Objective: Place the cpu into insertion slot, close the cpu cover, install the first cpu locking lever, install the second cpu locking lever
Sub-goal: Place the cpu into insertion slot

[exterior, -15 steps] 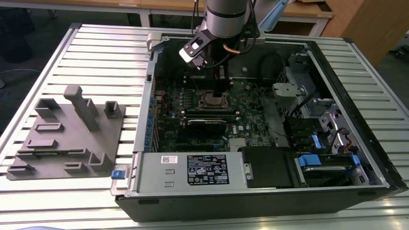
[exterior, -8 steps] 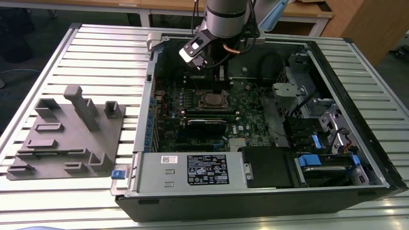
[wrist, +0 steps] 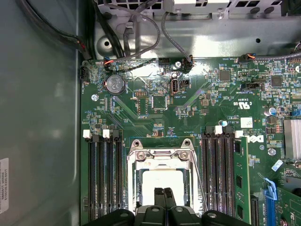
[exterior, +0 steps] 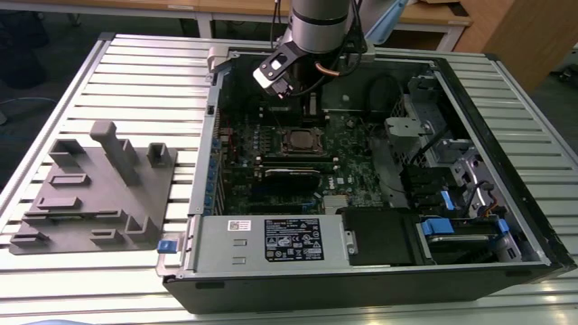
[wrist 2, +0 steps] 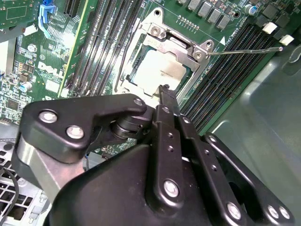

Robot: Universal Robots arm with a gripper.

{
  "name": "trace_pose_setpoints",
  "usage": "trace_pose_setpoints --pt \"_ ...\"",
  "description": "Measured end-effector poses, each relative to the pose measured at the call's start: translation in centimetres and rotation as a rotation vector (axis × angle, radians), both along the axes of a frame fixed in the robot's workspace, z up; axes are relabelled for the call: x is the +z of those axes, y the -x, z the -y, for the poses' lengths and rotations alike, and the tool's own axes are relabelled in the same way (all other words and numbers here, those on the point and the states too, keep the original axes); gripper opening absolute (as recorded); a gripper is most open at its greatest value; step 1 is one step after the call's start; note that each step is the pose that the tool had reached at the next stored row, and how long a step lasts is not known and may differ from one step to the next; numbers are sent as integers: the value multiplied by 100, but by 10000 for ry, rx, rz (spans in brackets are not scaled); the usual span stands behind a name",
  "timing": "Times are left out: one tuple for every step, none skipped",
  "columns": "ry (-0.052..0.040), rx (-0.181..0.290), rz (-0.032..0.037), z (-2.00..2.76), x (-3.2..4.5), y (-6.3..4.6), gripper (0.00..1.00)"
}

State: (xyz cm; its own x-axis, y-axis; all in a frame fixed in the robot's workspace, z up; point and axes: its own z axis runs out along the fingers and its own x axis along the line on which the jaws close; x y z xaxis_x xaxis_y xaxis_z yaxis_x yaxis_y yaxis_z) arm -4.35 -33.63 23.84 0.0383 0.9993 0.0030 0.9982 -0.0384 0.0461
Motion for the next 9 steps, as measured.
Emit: trace_pose_setpoints --pt "0 0 0 0 0 0 11" --pt "0 0 0 0 0 0 11" --pt "0 0 0 0 0 0 11" --pt "0 0 0 0 1 0 11" --pt "0 0 0 0 1 0 11" --pt "0 0 0 0 1 0 11" --pt "0 0 0 0 1 0 11" --pt "-1 0 0 0 1 0 11" --pt "0 0 0 0 1 0 11"
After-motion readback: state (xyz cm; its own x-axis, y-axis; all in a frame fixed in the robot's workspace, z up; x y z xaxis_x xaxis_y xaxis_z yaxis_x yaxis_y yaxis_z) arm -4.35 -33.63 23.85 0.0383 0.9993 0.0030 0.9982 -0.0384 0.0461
